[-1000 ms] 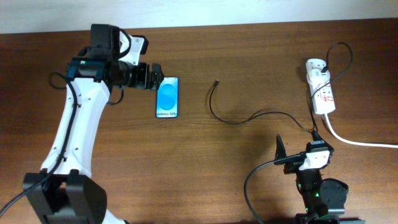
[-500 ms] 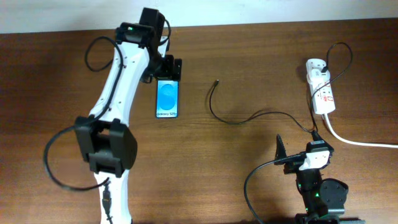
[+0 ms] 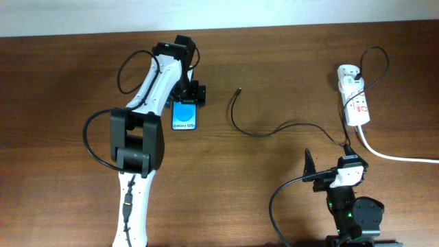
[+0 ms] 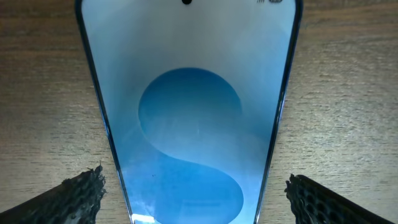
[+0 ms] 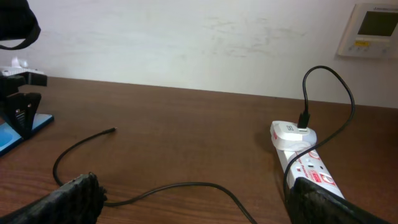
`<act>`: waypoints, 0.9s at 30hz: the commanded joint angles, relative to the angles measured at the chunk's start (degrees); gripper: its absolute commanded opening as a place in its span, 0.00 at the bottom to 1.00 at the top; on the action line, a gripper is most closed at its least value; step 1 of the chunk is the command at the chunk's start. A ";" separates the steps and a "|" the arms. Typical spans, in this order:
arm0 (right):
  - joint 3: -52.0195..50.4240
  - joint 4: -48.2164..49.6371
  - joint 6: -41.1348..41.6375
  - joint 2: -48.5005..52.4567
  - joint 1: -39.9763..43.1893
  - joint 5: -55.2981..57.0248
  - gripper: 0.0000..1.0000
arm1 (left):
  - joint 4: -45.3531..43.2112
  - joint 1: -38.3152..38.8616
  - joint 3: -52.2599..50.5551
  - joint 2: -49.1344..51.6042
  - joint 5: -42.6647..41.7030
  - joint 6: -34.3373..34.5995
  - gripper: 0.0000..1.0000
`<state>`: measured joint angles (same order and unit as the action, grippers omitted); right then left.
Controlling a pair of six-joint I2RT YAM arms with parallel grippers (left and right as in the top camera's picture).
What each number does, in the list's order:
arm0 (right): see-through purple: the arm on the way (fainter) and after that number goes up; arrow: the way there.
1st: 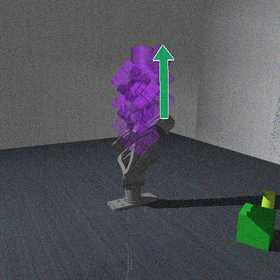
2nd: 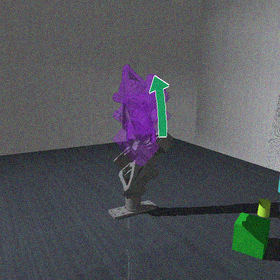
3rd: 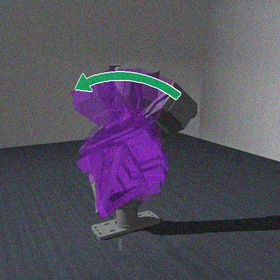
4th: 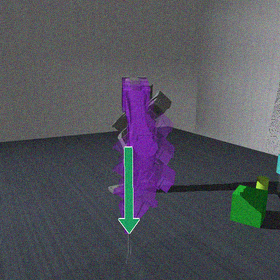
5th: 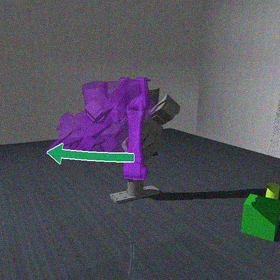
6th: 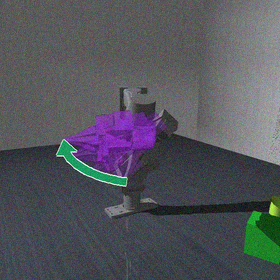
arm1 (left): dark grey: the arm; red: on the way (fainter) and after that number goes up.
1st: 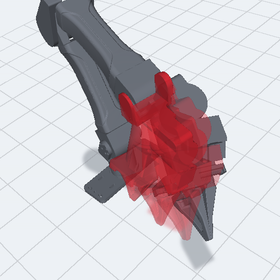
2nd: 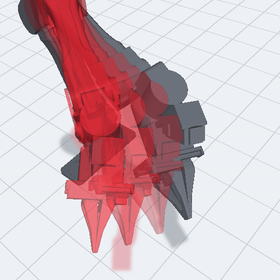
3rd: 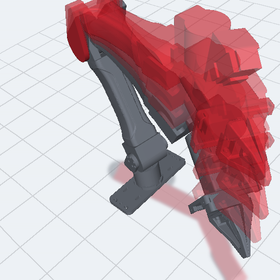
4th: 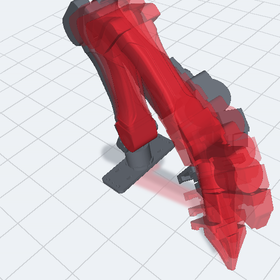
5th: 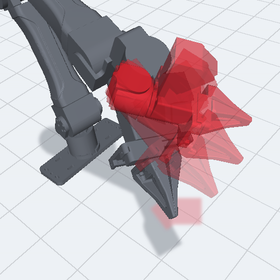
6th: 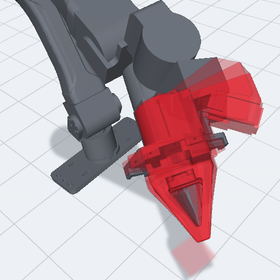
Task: Plug charger to phone and switch on socket
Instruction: 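Lower the left gripper and grasp the phone's top edge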
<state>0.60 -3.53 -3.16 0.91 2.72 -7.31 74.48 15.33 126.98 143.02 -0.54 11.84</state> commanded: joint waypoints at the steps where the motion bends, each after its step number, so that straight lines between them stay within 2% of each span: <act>1: -0.28 -0.33 0.39 -0.44 -0.46 0.31 0.98 | -0.31 0.55 0.33 0.63 1.01 0.79 0.99; 17: -0.28 -0.33 0.39 -0.44 -0.46 0.31 0.98 | -4.09 0.55 -5.27 2.19 1.90 1.44 1.00; 21: -0.28 -0.33 0.39 -0.44 -0.46 0.31 0.98 | -4.37 0.55 -5.29 5.11 1.81 4.04 0.94; 27: -0.28 -0.33 0.39 -0.44 -0.46 0.31 0.98 | -4.39 0.55 -5.27 5.57 1.84 4.04 0.75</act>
<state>0.62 -3.53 -3.14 0.91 2.72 -7.29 70.52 15.75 123.57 143.26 0.08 15.00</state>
